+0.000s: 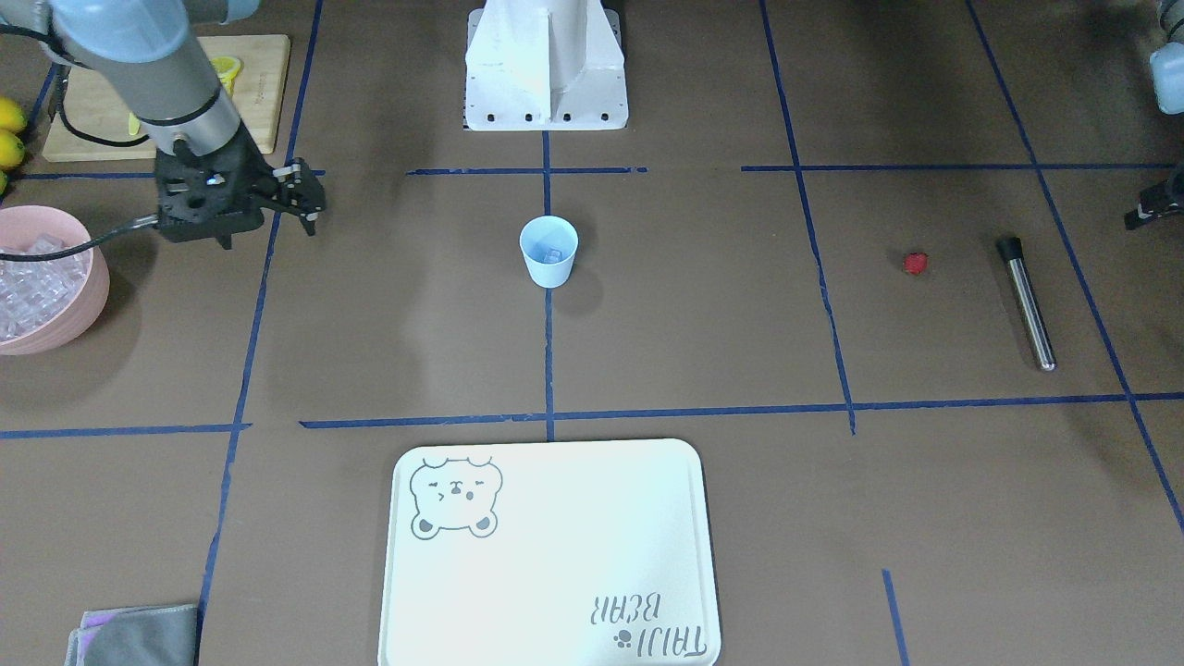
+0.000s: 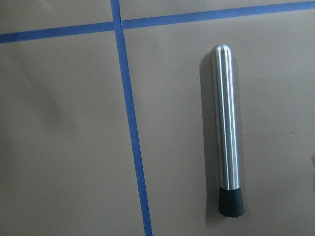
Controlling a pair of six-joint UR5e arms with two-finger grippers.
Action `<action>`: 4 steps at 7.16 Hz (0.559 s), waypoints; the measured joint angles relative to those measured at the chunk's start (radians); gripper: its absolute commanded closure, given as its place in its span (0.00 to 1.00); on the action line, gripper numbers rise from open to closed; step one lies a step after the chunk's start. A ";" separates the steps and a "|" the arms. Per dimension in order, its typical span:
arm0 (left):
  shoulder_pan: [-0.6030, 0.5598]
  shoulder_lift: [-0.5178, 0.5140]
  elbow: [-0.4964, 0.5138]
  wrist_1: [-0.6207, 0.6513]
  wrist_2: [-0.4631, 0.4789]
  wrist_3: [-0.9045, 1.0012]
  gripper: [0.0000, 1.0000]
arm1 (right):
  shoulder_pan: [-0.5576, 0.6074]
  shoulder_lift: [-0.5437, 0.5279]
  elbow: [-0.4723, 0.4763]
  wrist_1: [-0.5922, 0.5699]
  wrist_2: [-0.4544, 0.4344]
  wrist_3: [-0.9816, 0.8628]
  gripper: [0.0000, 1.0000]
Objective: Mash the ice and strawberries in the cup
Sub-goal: 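Move the right gripper back over the pink bowl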
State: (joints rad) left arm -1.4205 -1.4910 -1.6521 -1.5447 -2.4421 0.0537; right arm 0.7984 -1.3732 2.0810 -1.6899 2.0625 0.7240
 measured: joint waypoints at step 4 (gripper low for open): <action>0.003 -0.001 0.000 0.000 0.000 0.000 0.00 | 0.180 -0.274 -0.042 0.177 0.095 -0.337 0.01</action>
State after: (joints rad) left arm -1.4178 -1.4916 -1.6521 -1.5447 -2.4421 0.0537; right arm 0.9785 -1.6469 2.0387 -1.5128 2.1571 0.3871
